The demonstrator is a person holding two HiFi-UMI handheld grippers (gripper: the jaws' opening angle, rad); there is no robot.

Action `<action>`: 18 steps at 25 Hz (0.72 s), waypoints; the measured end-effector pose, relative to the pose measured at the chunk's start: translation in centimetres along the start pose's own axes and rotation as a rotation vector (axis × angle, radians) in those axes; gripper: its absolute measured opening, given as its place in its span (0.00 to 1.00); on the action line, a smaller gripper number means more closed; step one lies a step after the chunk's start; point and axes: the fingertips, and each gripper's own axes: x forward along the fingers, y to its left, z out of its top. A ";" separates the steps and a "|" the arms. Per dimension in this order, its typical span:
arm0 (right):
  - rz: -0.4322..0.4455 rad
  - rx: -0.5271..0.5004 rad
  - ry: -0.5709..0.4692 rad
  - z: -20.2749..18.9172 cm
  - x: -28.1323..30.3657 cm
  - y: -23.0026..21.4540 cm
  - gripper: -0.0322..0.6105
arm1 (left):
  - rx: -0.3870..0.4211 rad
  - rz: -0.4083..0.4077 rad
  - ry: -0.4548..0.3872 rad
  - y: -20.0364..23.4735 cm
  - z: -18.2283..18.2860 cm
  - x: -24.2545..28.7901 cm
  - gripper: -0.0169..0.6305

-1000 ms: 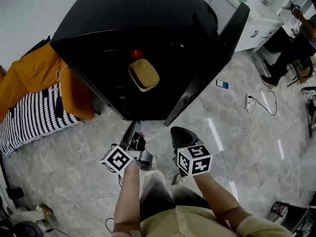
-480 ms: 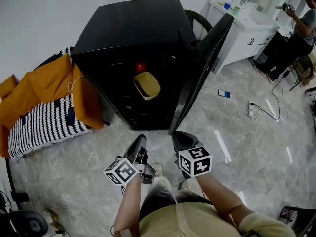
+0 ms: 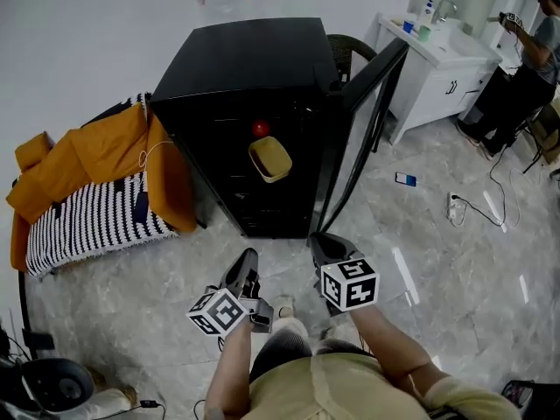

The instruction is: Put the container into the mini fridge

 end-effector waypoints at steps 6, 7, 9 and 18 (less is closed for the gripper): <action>0.021 -0.001 -0.015 0.3 -1.2 0.3 0.10 | 0.075 0.037 -0.026 -0.7 0.5 -1.3 0.06; 0.023 -0.003 -0.015 0.3 -1.5 0.5 0.10 | 0.093 0.044 -0.027 -0.8 0.6 -1.5 0.06; 0.030 -0.008 -0.018 0.3 -1.8 0.7 0.10 | 0.139 0.063 -0.026 -1.0 0.8 -1.9 0.06; 0.054 -0.048 -0.008 -0.4 -2.7 1.8 0.10 | 0.284 0.128 -0.004 -1.5 0.0 -3.3 0.06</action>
